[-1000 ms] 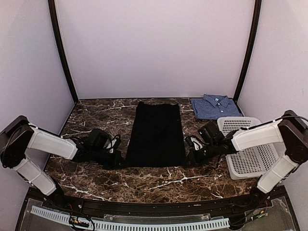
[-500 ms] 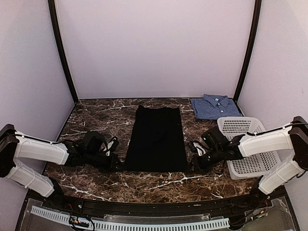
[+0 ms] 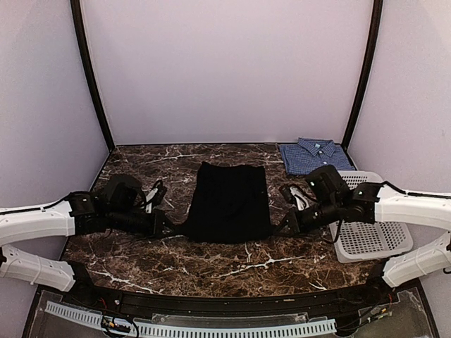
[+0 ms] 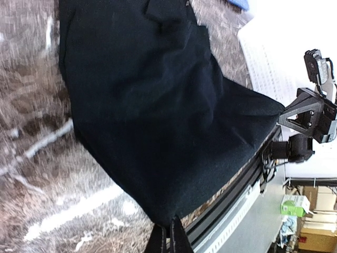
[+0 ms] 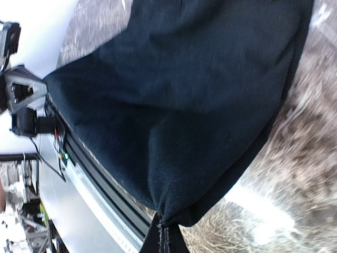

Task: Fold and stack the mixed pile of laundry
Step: Pick up the 2/3-rectangle-folded T-shirt from the center of the board, then fold the 2/3-rectangle-folded T-shirt at the center of the board.

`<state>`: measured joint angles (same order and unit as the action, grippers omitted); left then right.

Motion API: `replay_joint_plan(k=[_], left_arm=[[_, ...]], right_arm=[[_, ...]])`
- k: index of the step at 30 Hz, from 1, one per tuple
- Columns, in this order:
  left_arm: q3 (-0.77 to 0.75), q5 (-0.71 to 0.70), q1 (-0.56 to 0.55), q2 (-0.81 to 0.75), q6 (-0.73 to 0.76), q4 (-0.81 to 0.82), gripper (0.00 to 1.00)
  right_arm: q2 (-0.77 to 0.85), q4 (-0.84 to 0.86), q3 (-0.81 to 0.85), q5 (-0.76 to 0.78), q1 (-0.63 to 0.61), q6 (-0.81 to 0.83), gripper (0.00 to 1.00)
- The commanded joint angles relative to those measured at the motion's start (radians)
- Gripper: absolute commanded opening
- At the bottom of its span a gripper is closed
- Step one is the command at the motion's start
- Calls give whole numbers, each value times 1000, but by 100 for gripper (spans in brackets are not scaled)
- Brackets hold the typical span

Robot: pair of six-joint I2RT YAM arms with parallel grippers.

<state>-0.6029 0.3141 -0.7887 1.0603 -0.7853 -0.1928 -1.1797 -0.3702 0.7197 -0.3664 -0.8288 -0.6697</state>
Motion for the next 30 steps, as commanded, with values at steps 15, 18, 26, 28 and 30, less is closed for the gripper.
replay_joint_plan(k=[15,18,26,28,30], left_arm=[[-569,-48,270,476,232,-23,0],[-662,-37,301,551,257,-4,0],[-845,-1,370,790,277,67,0],[-882,13,384,885,273,88,0],[-922,8,394,957,269,96,0]], right_arm=[[-400,-69,516,-1,340,286,0],[-482,-66,609,-24,382,312,0],[-757,-35,857,-91,437,369,0],[-841,-10,908,-99,445,368,0],[-928,-1,965,-105,451,368,0]])
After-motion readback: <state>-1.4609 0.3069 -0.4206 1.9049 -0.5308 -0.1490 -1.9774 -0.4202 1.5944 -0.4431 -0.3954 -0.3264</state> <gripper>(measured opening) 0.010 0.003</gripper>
